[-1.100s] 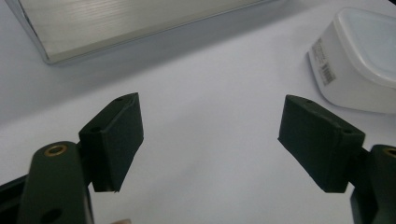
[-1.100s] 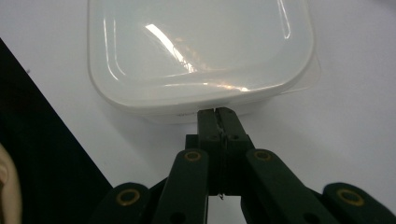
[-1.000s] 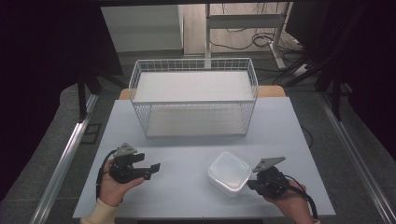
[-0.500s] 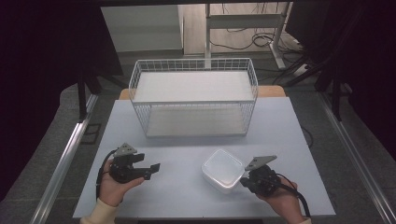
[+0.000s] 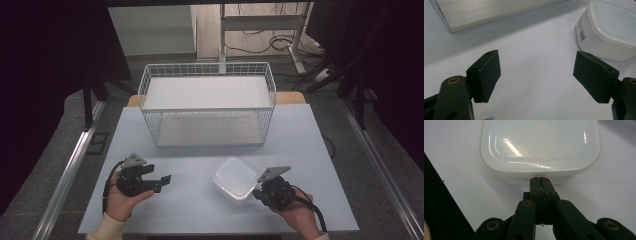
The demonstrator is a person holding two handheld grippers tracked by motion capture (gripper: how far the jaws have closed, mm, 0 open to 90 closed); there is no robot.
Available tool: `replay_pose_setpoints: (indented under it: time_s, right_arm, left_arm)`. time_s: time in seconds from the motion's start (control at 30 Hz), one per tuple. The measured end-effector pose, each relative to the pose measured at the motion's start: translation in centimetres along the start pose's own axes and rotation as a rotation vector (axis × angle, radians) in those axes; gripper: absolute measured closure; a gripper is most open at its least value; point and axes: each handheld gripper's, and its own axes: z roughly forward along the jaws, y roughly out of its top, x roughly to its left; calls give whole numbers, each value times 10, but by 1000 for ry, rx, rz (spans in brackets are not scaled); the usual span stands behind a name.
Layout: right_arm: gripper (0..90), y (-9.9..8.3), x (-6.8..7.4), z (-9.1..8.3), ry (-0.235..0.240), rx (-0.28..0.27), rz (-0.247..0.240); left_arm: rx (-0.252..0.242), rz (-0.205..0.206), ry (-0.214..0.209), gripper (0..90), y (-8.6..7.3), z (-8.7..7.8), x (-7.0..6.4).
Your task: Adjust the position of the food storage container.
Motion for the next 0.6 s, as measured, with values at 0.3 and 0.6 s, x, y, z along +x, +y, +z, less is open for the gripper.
replay_pose_setpoints:
  time_s: [0.3, 0.6]
  right_arm:
    - [894, -3, -11, -25, -36, -53, 23]
    - [894, 21, -34, -46, -81, -130, 50]
  left_arm:
    - [-6, -2, 2, 215, 1, -2, 0]
    - [-26, -5, 5, 215, 2, -8, -2]
